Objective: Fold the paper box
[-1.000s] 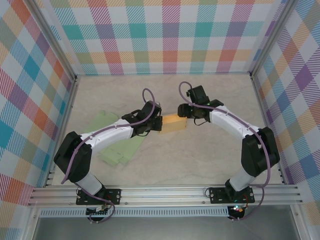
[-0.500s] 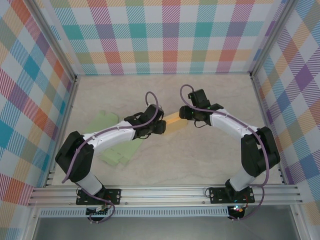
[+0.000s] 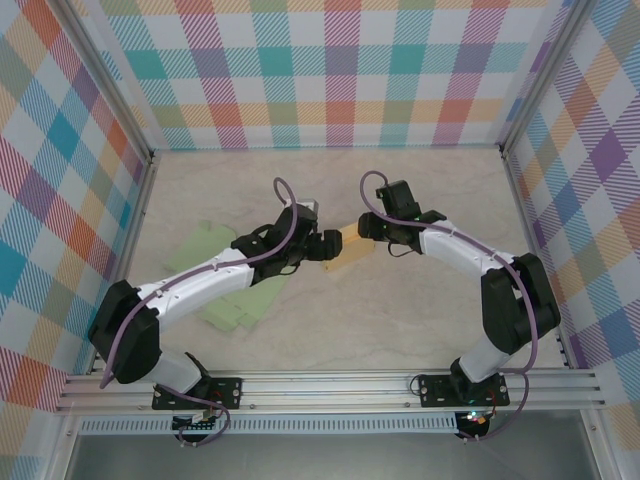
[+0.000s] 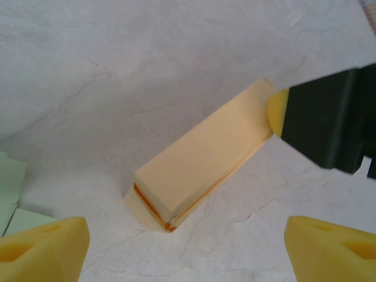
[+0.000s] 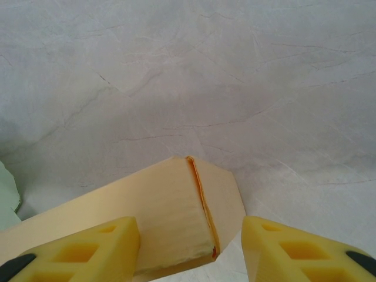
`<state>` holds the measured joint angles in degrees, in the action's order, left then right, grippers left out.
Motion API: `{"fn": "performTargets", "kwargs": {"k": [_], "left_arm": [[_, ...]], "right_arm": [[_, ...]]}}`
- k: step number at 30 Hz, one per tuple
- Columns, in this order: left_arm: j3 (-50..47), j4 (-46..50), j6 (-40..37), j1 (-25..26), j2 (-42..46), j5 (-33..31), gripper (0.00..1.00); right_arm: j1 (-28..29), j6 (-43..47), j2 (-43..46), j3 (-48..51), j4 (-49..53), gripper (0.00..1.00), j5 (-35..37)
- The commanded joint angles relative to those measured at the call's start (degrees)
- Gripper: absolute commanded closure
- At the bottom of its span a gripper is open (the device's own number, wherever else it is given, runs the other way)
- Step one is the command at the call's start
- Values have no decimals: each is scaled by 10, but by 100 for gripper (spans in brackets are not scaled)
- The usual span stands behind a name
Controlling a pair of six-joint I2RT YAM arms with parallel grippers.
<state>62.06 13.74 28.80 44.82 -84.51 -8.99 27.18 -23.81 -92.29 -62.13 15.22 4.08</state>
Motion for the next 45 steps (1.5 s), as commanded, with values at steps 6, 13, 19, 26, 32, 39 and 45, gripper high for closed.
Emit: {"fn": "performTargets", "kwargs": {"k": [6, 13, 19, 26, 32, 39, 45], "left_arm": [[-8, -44, 102, -20, -44, -7, 16], [-42, -64, 122, -32, -64, 23, 22], [-79, -93, 133, -43, -72, 42, 52], [-106, -117, 147, -46, -84, 70, 81], [-136, -129, 159, -46, -83, 68, 98], [-140, -126, 158, -47, -90, 61, 100], [-153, -132, 158, -47, -89, 51, 100]], "right_arm": [[2, -4, 0, 28, 41, 50, -11], [2, -3, -1, 27, 43, 50, -14], [3, -6, -7, 33, 38, 50, -19], [2, -10, -7, 36, 38, 50, -24], [-8, -13, -4, 38, 19, 62, -73], [-35, -38, -12, 73, -26, 77, -137], [-56, -61, -18, 113, -59, 87, -165]]}}
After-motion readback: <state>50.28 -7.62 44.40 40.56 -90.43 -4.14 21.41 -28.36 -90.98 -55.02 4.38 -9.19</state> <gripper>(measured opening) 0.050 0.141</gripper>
